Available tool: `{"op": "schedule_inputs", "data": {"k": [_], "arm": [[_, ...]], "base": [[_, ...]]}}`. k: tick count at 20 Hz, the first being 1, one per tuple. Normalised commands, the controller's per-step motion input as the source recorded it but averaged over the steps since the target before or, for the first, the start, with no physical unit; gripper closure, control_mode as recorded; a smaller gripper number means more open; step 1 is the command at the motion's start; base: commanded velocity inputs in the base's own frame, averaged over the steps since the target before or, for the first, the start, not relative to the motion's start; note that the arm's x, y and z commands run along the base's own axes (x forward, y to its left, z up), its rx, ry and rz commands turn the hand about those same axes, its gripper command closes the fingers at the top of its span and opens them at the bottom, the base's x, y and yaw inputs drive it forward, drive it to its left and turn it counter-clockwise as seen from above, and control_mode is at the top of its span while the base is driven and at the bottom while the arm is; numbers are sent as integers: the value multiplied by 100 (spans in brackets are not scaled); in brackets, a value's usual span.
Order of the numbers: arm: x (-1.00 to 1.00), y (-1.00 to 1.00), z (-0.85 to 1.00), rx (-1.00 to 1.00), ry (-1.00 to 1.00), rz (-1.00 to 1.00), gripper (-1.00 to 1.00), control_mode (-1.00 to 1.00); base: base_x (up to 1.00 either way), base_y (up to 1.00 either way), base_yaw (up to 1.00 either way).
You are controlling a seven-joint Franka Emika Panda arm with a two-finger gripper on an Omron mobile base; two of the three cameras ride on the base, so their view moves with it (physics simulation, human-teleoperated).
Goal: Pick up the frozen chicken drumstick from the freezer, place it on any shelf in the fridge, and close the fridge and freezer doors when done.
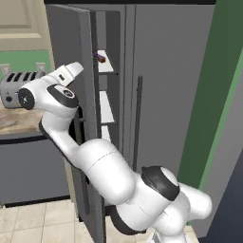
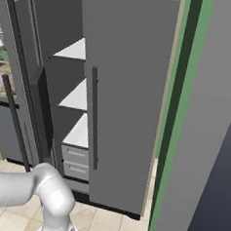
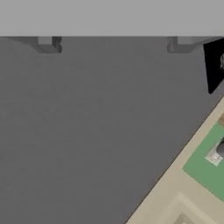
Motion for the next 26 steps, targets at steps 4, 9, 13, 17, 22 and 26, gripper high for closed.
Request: {"op": "schedule_inputs", "data": {"k": [4, 9, 13, 17, 22, 26], "arm": [[20, -100, -2, 12, 0, 0, -100, -100], [39, -94, 0, 9, 0, 0, -100, -100], [52, -65, 0, 4, 0, 0, -100, -100], [42, -60, 0, 3, -2, 0, -100, -100], [36, -35, 0, 1, -2, 0, -100, -100], [35, -12, 0, 0, 0, 0, -100, -100]], "base": [[0, 0, 0], [0, 0, 0], [0, 0, 0], [0, 0, 0], [0, 0, 0], [0, 0, 0]]}}
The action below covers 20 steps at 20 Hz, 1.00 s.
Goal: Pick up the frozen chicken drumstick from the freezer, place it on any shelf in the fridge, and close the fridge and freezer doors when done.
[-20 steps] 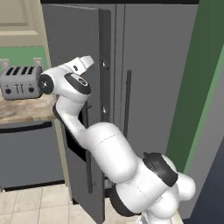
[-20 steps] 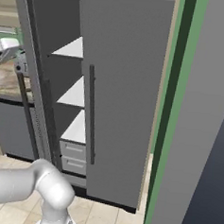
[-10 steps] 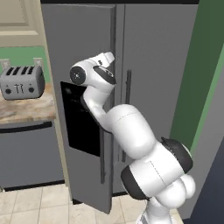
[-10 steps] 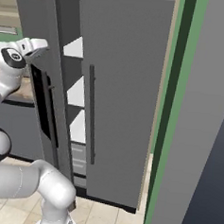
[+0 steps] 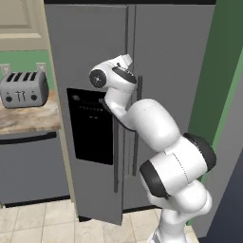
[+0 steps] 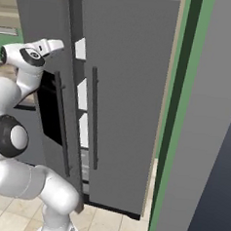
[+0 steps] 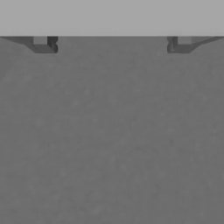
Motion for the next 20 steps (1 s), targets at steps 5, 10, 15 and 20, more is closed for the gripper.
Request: {"op": "schedule_inputs", "data": {"k": [5, 10, 15, 20], "arm": [[41, -1, 0, 0, 0, -3, -100, -100], [48, 0, 0, 0, 0, -5, -100, -100], [52, 0, 0, 0, 0, -7, -100, -100], [53, 0, 0, 0, 0, -8, -100, -100]], "base": [[0, 0, 0], [0, 0, 0], [0, 0, 0], [0, 0, 0]]}}
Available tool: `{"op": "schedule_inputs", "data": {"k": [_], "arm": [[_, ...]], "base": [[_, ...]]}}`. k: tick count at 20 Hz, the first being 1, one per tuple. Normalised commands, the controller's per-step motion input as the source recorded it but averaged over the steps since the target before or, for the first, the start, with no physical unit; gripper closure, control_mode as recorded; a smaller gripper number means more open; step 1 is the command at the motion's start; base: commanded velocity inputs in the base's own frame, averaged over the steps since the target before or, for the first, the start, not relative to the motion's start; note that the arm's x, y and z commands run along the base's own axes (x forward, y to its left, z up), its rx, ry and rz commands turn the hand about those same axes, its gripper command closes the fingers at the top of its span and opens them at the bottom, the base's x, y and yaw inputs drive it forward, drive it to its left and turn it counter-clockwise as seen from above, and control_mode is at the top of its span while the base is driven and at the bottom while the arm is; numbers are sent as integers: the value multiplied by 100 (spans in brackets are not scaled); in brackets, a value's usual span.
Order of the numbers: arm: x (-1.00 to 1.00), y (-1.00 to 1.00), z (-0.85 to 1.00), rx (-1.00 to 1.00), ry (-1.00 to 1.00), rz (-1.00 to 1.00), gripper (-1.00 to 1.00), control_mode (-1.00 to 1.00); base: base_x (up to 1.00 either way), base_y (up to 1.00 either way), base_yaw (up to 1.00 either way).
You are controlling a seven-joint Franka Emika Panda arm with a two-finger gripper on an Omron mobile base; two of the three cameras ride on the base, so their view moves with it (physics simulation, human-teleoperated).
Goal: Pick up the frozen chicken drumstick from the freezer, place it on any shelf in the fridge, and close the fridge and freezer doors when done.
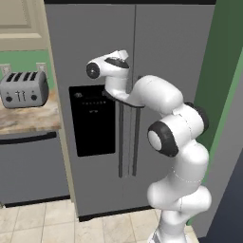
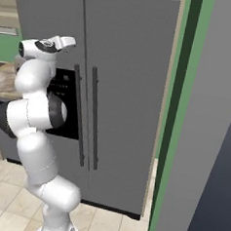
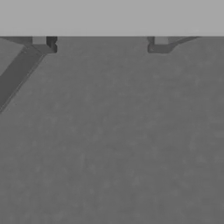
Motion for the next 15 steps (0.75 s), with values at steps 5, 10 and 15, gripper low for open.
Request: {"op": "schedule_inputs", "data": {"k": [5, 10, 15], "arm": [[41, 0, 0, 0, 0, -8, -100, -100], [0, -14, -9, 0, 0, -6, -100, -100], [-27, -36, -4, 1, -5, -5, -100, -100]], "base": [[0, 0, 0], [0, 0, 0], [0, 0, 0]]}}
